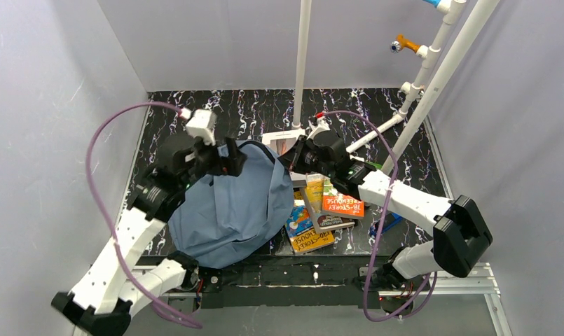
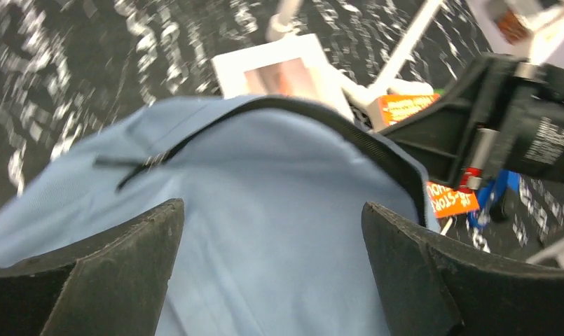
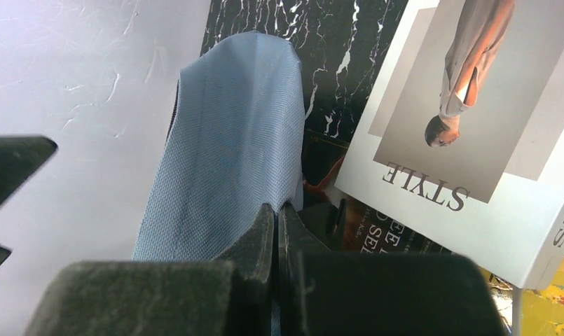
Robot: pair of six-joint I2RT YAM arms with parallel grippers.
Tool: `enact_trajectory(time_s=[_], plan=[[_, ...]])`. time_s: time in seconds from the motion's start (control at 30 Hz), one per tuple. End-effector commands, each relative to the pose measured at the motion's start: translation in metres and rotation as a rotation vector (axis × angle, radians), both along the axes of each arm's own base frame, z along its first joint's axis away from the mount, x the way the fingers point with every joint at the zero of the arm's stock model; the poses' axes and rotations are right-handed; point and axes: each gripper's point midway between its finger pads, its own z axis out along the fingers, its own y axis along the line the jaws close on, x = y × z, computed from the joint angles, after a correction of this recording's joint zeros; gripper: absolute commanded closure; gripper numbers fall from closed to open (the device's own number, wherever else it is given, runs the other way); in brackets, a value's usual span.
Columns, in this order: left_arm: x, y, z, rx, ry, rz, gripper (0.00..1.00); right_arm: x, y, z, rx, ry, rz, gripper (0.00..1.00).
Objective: Pack the student bag
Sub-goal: Adjust the student bag at the center of the board.
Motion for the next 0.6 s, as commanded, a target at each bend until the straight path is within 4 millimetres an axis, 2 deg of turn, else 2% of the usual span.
enact_trajectory(time_s=[0.0, 0.13, 0.3, 0.33, 0.4, 0.43, 0.47, 0.5, 0.57], plan=[[-0.026, 0.072, -0.043, -0.059, 0.177, 0.459, 0.02, 0.004, 0.002, 0.046, 0.097, -0.125, -0.006, 0.99], [-0.032, 0.1, -0.097, -0.006, 0.262, 0.642, 0.02, -0.006, 0.004, 0.04, 0.101, -0.129, 0.053, 0.99], [-0.015, 0.094, -0.135, 0.051, 0.34, 0.673, 0.02, -0.009, 0.002, 0.039, 0.071, -0.146, 0.074, 0.99], [-0.012, 0.093, -0.143, 0.071, 0.362, 0.675, 0.07, -0.01, 0.002, 0.04, 0.074, -0.146, 0.075, 0.99], [-0.009, 0.088, -0.159, 0.109, 0.414, 0.659, 0.19, -0.014, 0.001, 0.04, 0.079, -0.143, 0.087, 0.99], [-0.007, 0.084, -0.164, 0.113, 0.423, 0.643, 0.32, -0.016, 0.001, 0.039, 0.082, -0.141, 0.094, 0.99], [-0.005, 0.081, -0.167, 0.116, 0.423, 0.618, 0.39, -0.018, 0.002, 0.038, 0.083, -0.141, 0.106, 0.99], [-0.003, 0.079, -0.168, 0.121, 0.41, 0.591, 0.59, -0.02, 0.003, 0.036, 0.084, -0.146, 0.12, 0.99], [0.0, 0.082, -0.158, 0.147, 0.359, 0.562, 0.89, -0.023, 0.005, 0.034, 0.077, -0.153, 0.148, 0.99]])
